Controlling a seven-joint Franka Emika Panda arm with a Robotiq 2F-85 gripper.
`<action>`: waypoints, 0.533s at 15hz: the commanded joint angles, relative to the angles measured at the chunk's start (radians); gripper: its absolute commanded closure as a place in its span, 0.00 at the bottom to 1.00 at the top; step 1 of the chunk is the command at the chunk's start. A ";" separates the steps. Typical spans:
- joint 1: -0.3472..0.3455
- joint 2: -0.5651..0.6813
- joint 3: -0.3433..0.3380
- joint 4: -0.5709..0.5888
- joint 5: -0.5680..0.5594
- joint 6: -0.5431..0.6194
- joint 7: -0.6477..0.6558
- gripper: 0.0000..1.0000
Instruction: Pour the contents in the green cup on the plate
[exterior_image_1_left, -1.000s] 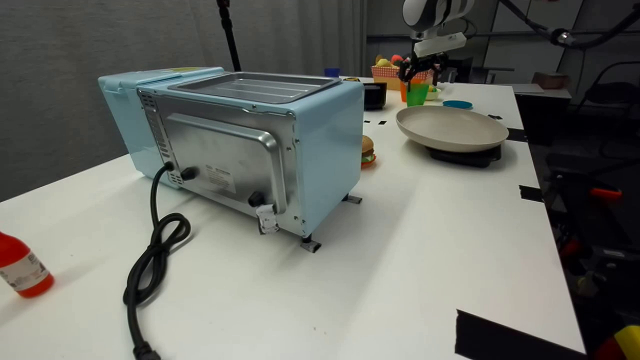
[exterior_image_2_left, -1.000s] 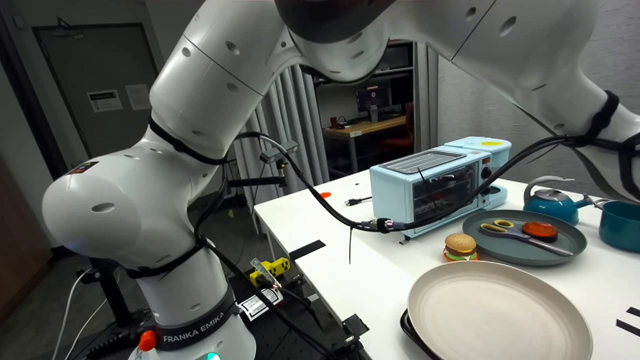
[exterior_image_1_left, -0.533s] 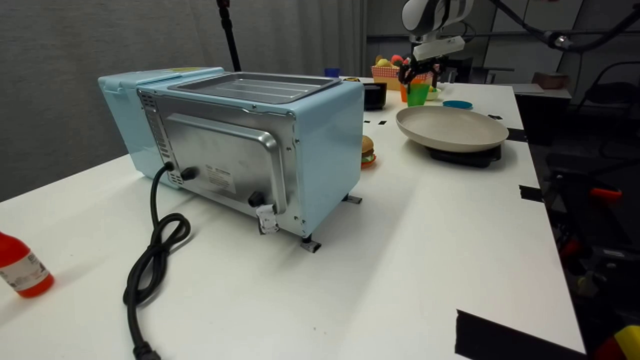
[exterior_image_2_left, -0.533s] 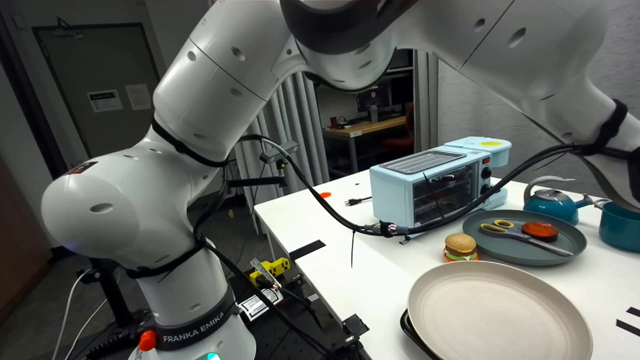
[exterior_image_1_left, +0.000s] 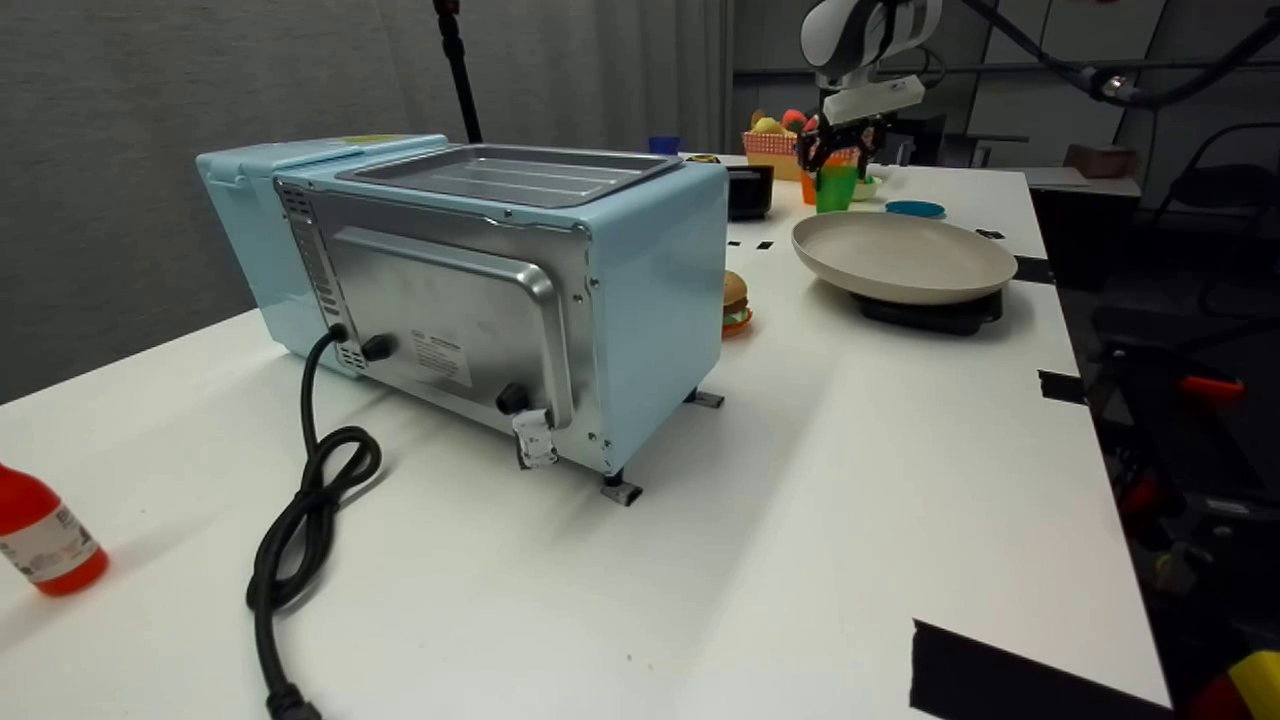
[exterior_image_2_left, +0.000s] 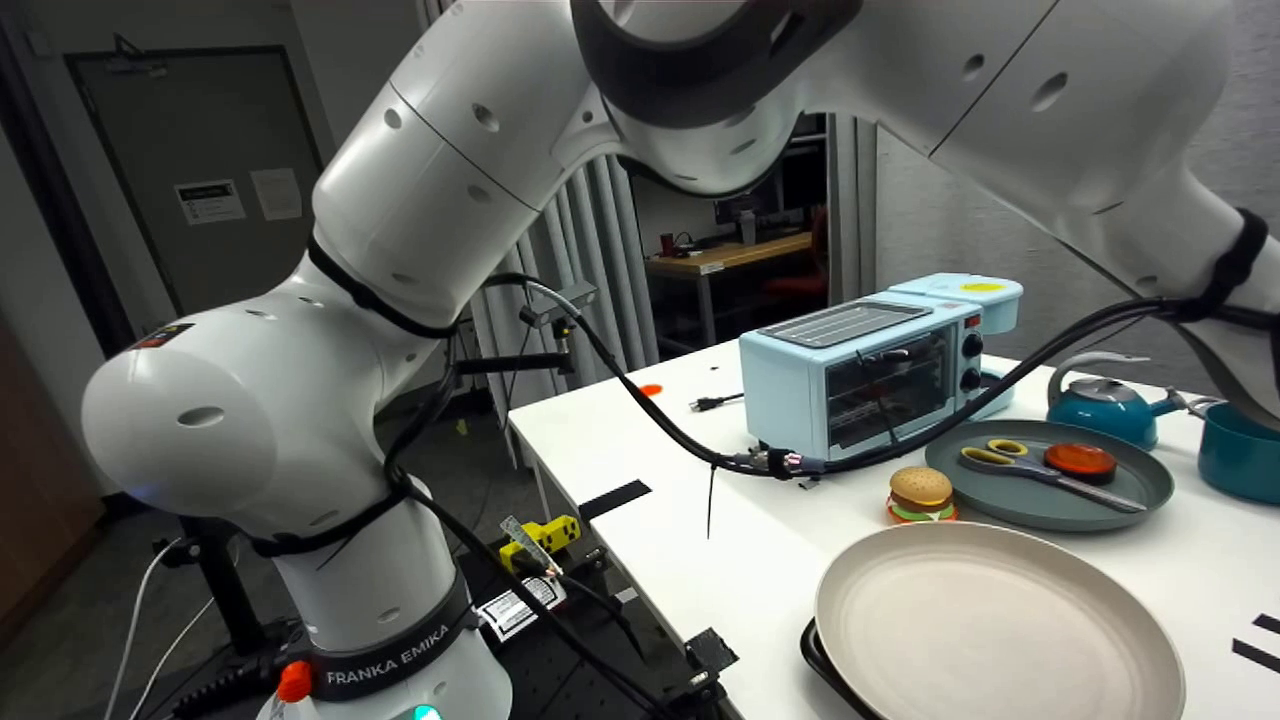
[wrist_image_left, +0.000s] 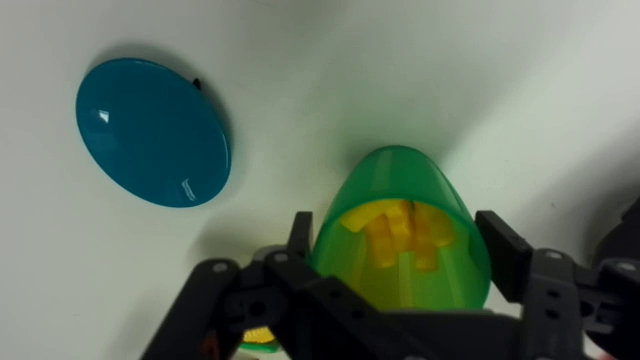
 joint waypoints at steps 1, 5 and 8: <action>-0.016 0.025 0.006 0.050 0.013 -0.012 -0.002 0.46; -0.003 -0.029 0.006 0.011 0.005 -0.010 -0.020 0.47; 0.011 -0.100 0.011 -0.040 -0.001 -0.006 -0.041 0.47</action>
